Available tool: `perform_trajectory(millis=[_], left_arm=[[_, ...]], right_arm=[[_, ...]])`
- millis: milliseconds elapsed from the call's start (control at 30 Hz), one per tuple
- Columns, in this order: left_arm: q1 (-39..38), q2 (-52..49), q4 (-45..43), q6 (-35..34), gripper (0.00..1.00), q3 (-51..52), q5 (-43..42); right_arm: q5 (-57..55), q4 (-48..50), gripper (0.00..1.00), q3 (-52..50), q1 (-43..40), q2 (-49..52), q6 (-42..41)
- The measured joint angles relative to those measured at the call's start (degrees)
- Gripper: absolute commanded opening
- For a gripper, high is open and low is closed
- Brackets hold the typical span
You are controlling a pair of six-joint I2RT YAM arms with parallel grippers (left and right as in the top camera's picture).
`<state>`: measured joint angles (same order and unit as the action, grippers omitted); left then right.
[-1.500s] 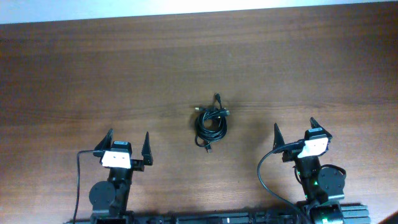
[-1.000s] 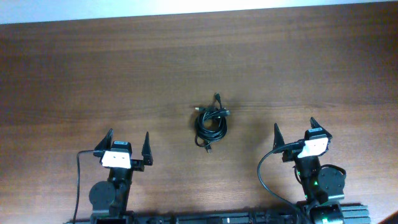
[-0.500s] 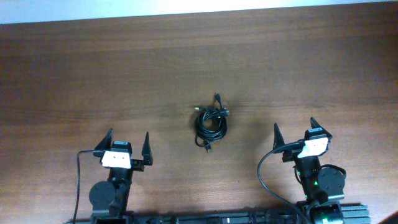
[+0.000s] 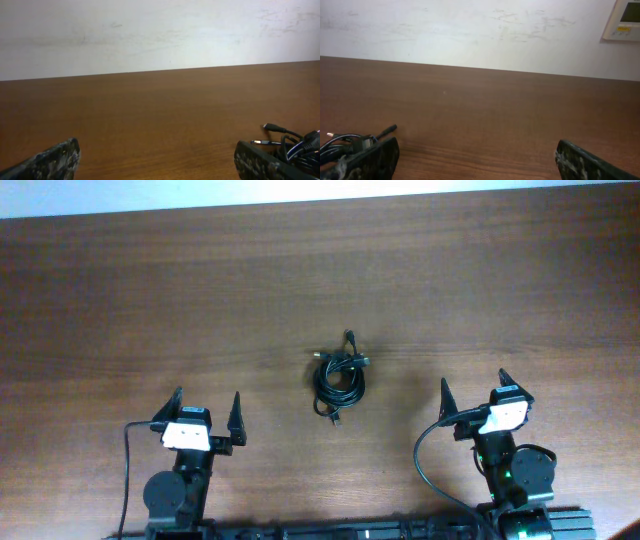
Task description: Untangle cables
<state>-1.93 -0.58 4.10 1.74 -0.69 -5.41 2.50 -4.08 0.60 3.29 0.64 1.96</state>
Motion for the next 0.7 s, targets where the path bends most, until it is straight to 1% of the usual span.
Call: perform_trajectory(millis=[67, 200, 233, 333, 400, 567, 600, 700], left_arm=[[0.0, 0.0, 1.1, 0.0, 0.99, -0.3, 0.0], [0.0, -0.2, 6.1, 0.0, 0.99, -2.6, 0.0], [0.0, -1.1, 8.2, -0.1, 0.99, -3.9, -0.1], [0.0, -4.1, 10.0, -0.2, 0.99, -7.1, -0.2], [0.0, -8.2, 12.6, -0.2, 0.99, -10.4, -0.2], [0.0, -19.3, 15.6, -0.3, 0.99, -17.4, -0.3], [0.0, -23.5, 16.3, -0.3, 0.99, -20.3, -0.4], [0.0, -31.7, 21.1, -0.3, 0.99, -26.6, -0.6]], right_arm=[[0.0, 0.0, 0.99, 0.0, 0.0, 0.0, 0.0], [0.0, 0.0, 0.99, 0.0, 0.0, 0.0, 0.0], [0.0, 0.0, 0.99, 0.0, 0.0, 0.0, 0.0], [0.0, 0.0, 0.99, 0.0, 0.0, 0.0, 0.0], [0.0, 0.0, 0.98, 0.0, 0.0, 0.0, 0.0], [0.0, 0.0, 0.98, 0.0, 0.0, 0.0, 0.0], [0.0, 0.0, 0.98, 0.0, 0.0, 0.0, 0.0], [0.0, 0.0, 0.98, 0.0, 0.0, 0.0, 0.0]])
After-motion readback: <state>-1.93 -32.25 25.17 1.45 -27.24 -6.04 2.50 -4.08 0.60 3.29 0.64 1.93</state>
